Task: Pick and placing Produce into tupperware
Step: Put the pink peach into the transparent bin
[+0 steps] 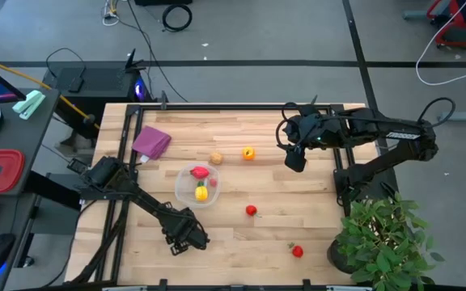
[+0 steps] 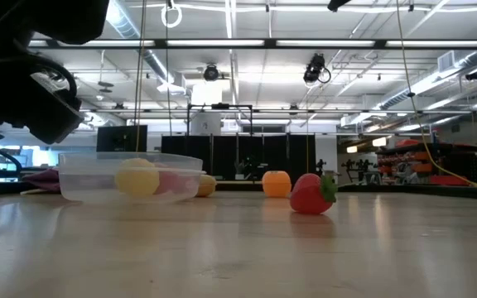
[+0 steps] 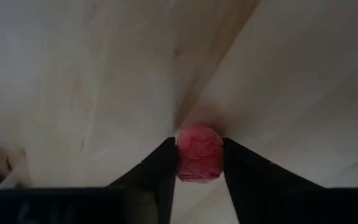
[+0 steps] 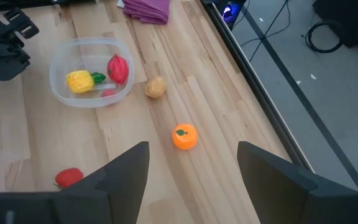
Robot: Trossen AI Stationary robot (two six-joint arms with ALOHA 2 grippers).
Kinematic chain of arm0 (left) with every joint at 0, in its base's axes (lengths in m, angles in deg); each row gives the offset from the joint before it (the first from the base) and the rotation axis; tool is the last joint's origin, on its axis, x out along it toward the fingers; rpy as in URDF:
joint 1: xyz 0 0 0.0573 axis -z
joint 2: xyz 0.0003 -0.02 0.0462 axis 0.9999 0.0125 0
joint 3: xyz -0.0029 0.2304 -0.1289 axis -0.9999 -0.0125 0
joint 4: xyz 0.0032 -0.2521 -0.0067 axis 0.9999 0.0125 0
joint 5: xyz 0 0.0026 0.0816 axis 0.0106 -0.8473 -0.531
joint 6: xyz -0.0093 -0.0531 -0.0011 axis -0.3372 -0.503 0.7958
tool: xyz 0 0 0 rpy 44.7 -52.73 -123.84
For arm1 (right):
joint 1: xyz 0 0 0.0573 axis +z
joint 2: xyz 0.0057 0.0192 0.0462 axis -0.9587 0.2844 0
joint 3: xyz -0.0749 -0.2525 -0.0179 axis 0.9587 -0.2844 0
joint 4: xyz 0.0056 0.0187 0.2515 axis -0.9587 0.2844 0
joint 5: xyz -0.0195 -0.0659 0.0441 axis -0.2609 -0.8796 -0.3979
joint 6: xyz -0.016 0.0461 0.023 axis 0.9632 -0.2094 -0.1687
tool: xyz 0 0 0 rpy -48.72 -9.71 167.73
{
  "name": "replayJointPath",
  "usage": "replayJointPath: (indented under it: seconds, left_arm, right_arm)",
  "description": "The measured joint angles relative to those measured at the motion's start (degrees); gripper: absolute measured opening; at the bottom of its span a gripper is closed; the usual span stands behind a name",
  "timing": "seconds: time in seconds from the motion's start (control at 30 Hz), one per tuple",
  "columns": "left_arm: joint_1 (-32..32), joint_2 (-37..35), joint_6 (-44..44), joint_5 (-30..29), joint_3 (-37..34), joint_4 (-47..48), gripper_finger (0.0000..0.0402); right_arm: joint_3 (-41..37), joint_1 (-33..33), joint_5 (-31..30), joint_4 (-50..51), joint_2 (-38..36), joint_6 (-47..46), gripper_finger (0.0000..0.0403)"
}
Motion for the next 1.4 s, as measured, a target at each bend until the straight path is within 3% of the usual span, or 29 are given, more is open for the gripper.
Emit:
replayJointPath:
  seconds: [0.23,0.47,0.67,0.87,1.1,1.23,1.4]
  left_arm:
    - [-1.41,-0.02,7.00,-2.68,0.33,7.70,0.0053]
    - [-7.81,-0.11,14.54,-22.11,5.23,14.40,0.0070]
    - [-16.61,-0.13,22.66,-33.52,10.01,12.70,0.0065]
    - [-23.91,-0.13,28.21,-34.23,14.49,13.15,0.0059]
    - [-26.49,-0.13,38.00,-34.07,21.37,8.30,0.0069]
    - [-29.61,-0.13,41.78,-28.12,21.41,3.70,0.0062]
    - [-33.15,0.28,44.37,-27.12,18.71,-0.21,0.0075]
  right_arm:
    - [0.00,-0.01,0.00,0.00,0.00,0.00,0.0254]
    - [0.00,0.01,0.00,0.00,0.00,0.00,0.0254]
    - [0.00,0.01,0.00,0.00,0.00,0.14,0.0254]
    - [0.00,-0.01,0.00,0.29,0.00,0.68,0.0254]
    - [0.00,0.01,0.00,0.35,0.00,1.93,0.0254]
    - [0.00,0.01,0.00,0.35,0.00,1.83,0.0254]
    - [0.00,0.01,0.00,0.82,0.00,-0.27,0.0254]
